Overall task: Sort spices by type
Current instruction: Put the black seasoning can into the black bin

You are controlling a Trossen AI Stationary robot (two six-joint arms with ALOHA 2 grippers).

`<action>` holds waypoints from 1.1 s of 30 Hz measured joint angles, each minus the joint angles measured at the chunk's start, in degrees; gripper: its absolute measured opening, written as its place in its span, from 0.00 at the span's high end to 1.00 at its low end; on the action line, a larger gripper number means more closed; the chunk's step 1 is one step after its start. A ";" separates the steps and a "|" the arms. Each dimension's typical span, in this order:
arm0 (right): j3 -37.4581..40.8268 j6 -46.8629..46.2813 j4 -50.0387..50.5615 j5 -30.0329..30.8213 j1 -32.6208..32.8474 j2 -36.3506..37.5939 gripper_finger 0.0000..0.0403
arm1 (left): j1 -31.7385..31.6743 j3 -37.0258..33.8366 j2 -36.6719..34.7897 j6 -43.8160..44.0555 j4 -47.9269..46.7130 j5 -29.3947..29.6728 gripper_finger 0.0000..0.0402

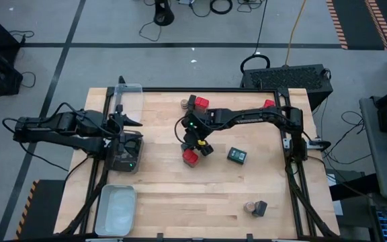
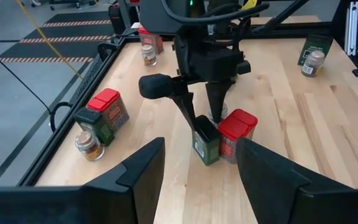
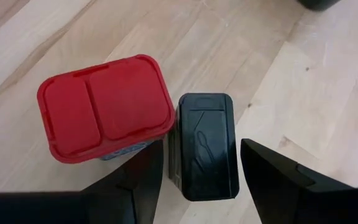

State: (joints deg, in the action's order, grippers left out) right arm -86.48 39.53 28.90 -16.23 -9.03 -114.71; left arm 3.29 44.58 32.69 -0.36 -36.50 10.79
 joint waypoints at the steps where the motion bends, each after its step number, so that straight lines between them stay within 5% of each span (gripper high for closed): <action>1: 0.00 0.04 -0.42 -0.03 0.01 -0.42 0.51 | 0.00 0.00 0.00 0.00 -0.01 0.00 0.49; 19: 0.00 -0.19 -1.69 2.95 0.02 -1.86 0.52 | 0.00 0.00 0.00 0.02 -0.03 -0.02 0.49; 27: -0.33 -0.72 -1.26 3.01 0.19 -1.86 0.74 | 0.00 0.02 0.00 0.03 -0.05 0.00 0.49; 33: -3.74 -2.88 -0.83 3.18 -0.02 -1.86 0.74 | 0.00 0.10 -0.63 0.02 -0.14 -0.02 0.49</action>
State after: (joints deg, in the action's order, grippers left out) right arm -90.22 36.65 28.08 -13.05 -9.05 -116.57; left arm 3.29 44.67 32.05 -0.34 -36.64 10.76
